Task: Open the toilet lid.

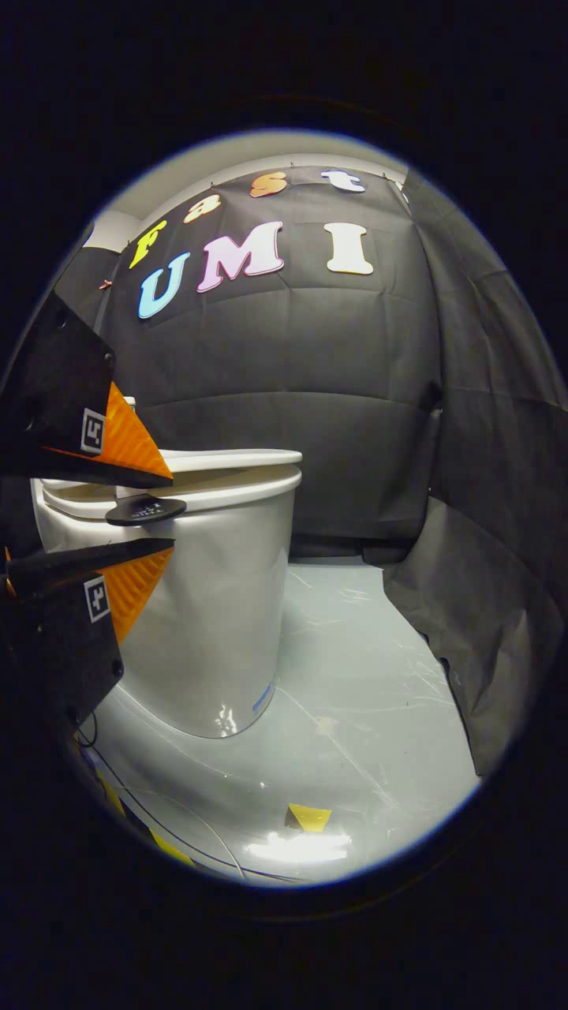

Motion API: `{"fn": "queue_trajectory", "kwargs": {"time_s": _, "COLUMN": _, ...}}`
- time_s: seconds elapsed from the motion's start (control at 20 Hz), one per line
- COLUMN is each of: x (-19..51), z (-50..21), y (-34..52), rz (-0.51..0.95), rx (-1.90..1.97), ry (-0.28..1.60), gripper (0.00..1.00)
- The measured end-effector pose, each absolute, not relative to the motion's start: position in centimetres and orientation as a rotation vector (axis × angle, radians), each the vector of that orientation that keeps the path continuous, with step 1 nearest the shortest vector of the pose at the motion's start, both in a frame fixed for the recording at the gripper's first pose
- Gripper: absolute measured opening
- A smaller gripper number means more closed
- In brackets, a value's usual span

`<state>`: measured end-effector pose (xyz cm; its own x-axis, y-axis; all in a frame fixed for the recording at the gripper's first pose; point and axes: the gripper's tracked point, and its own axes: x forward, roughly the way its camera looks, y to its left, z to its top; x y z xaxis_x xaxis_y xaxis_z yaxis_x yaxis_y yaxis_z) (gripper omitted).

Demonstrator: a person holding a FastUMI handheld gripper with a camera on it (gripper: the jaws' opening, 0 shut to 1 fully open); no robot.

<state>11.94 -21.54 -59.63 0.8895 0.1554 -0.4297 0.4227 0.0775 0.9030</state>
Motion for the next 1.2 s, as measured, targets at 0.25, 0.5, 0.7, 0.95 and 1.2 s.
{"fn": "queue_trajectory", "kwargs": {"time_s": 0.25, "x": 11.8, "z": -59.0, "y": -22.4, "rz": -0.208, "rx": 1.489, "ry": 0.449, "gripper": 0.42}}
{"fn": "queue_trajectory", "kwargs": {"time_s": 0.5, "x": 11.7, "z": -58.6, "y": -22.9, "rz": -0.209, "rx": 1.498, "ry": 0.431, "gripper": 0.42}}
{"fn": "queue_trajectory", "kwargs": {"time_s": 0.7, "x": 12.0, "z": -58.5, "y": -22.2, "rz": -0.187, "rx": 1.503, "ry": 0.435, "gripper": 0.42}}
{"fn": "queue_trajectory", "kwargs": {"time_s": 0.95, "x": 13.5, "z": -60.7, "y": -22.3, "rz": -0.200, "rx": 1.531, "ry": 0.423, "gripper": 0.06}}
{"fn": "queue_trajectory", "kwargs": {"time_s": 1.2, "x": 13.0, "z": -60.1, "y": -22.3, "rz": -0.195, "rx": 1.527, "ry": 0.430, "gripper": 0.06}}
